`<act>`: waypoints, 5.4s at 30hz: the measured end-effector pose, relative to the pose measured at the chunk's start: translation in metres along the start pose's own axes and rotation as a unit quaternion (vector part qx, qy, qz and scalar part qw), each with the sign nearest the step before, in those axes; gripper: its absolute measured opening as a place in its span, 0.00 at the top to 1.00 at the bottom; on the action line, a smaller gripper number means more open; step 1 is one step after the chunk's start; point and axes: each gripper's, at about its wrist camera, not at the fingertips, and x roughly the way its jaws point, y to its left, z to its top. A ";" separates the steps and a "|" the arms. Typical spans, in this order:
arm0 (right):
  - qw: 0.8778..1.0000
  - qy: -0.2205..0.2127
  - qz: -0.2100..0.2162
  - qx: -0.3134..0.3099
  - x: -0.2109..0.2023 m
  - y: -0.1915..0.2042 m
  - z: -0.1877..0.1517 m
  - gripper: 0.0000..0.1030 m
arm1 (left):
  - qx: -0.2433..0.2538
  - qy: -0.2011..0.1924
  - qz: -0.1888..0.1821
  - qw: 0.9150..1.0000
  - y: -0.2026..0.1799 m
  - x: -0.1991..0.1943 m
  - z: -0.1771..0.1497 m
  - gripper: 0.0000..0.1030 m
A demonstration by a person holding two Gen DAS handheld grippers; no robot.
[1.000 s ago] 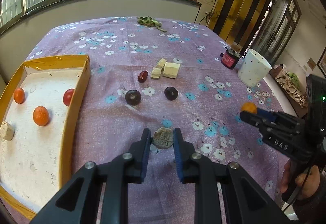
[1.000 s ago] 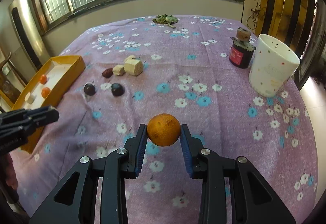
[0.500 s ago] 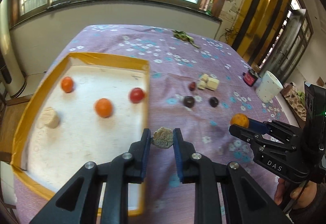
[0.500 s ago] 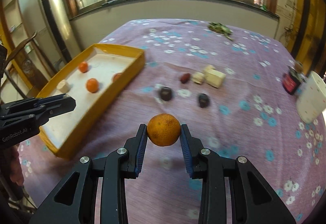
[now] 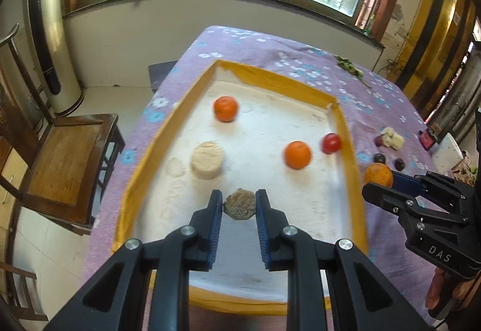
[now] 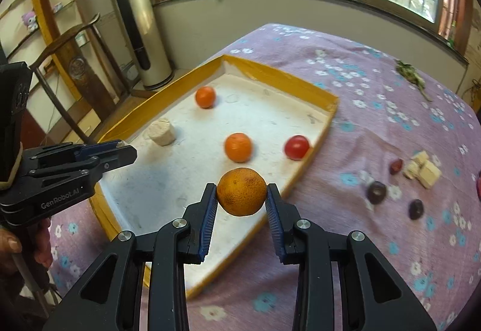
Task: Organize fruits
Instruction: 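Carry the small orange and small cake over the tray, then open both grippers to drop the orange and cake into the tray, then move both tools back over the tablecloth toward the dark plums, then grasp a dark plum with the right gripper while the left gripper grasps the other plum, then carry both dark plums over the tray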
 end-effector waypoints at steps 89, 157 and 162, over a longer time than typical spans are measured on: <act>0.977 -0.015 -0.097 0.188 -0.075 -0.206 -0.097 0.33 | 0.162 0.033 0.015 0.986 -0.205 0.004 -0.041 0.14; 0.990 -0.034 -0.099 0.089 -0.089 -0.128 -0.079 0.79 | 0.097 0.003 -0.087 0.991 -0.174 -0.006 -0.010 0.73; 0.995 -0.036 -0.074 0.063 -0.077 -0.088 -0.057 0.79 | 0.072 -0.008 -0.067 0.995 -0.131 -0.018 -0.008 0.73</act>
